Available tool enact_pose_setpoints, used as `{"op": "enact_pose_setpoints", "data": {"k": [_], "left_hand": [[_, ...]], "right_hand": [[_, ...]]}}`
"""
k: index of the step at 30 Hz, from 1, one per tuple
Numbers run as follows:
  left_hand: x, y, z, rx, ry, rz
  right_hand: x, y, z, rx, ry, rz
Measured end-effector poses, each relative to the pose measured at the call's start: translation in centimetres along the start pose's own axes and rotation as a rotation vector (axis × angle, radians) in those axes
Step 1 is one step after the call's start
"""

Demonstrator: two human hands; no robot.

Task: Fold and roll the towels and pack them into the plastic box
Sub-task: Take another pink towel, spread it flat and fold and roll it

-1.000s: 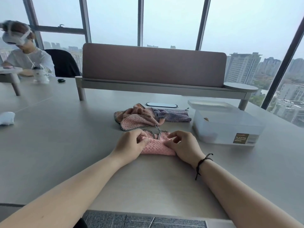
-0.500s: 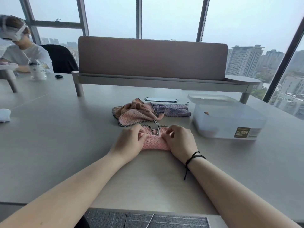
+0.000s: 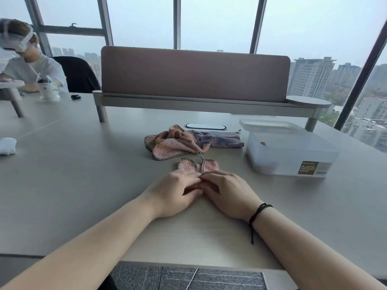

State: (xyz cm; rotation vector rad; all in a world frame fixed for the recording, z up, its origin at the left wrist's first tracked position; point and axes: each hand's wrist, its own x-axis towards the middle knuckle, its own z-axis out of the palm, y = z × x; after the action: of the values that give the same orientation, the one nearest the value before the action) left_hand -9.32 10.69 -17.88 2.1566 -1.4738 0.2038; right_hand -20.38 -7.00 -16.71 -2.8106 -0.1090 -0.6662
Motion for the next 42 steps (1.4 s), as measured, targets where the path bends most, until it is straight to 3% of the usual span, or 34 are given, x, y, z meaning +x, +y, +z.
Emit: {"op": "enact_pose_setpoints", "data": {"k": [3,11,18,23,30,38,42], "left_hand": [[-0.2,0.0,-0.1,-0.074,-0.062,-0.069],[-0.4,0.3,-0.9,-0.159,0.058,-0.193],[0.3,-0.8,-1.3,-0.307,0.304,-0.299],[1.6,-1.4,-1.2,-0.271,0.319,-0.401],[3.0,-1.5,-0.9,-0.148,0.398,-0.516],[3.8,-2.9,0.1,0.097,0.227,-0.562],[3.7,-3.0,0.1,0.032,0.134,-0.53]], "right_hand": [[-0.2,0.3,-0.3,0.021,-0.077,0.052],[-0.2,0.4,-0.4,-0.074,0.03,0.061],[0.5,1.1,-0.7,0.314,0.226,0.341],[2.7,2.3,-0.3,0.384,0.18,0.466],[5.0,2.5,0.5,0.302,0.128,0.517],[4.8,2.7,1.2,-0.038,0.092,0.53],[4.5,3.0,1.4,-0.028,0.076,0.49]]}}
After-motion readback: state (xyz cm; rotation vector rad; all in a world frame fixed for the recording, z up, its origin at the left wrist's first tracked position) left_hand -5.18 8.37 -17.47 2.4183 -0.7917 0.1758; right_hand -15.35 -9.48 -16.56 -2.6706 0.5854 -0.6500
